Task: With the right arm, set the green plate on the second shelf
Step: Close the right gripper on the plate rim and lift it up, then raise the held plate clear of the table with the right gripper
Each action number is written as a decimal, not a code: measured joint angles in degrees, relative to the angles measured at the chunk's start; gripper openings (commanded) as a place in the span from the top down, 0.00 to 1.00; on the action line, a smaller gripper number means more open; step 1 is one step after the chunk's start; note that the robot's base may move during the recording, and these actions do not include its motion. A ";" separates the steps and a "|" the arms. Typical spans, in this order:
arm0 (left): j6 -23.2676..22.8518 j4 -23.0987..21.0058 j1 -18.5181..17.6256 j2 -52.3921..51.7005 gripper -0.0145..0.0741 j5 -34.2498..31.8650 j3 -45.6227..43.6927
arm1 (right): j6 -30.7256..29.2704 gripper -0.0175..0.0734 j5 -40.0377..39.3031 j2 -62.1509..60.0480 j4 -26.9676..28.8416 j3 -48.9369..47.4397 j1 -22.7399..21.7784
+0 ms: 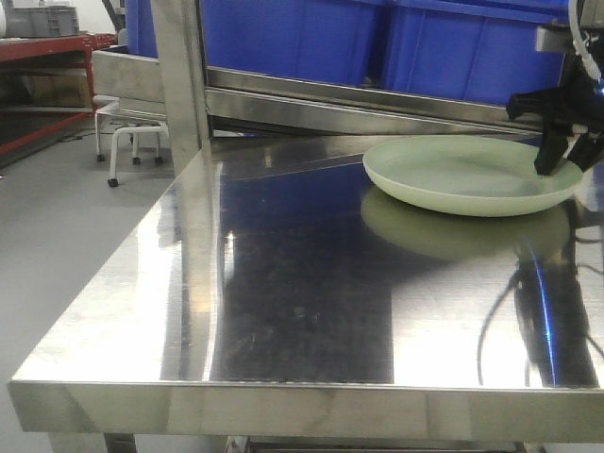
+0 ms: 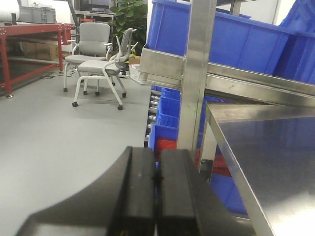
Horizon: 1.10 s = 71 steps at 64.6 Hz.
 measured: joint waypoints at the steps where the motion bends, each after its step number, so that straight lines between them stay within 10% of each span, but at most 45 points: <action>1: 0.00 0.00 0.00 0.00 0.69 0.00 0.00 | 0.00 0.48 -0.15 0.06 0.20 0.00 0.00; 10: 0.00 0.00 0.00 0.00 0.69 0.00 0.00 | 0.00 0.52 -0.26 0.30 0.47 -0.33 0.00; 18: 0.00 0.00 0.00 0.00 0.69 0.00 0.00 | 0.00 0.80 -0.26 0.30 0.61 -0.46 -0.13; 53: 0.00 0.00 0.00 0.00 0.69 0.00 0.00 | -0.19 0.77 -0.23 -13.63 -0.04 -0.13 -0.22; 71: 0.00 0.00 0.00 0.00 0.69 0.00 0.00 | -0.19 0.77 -14.12 -35.89 0.03 10.90 -0.22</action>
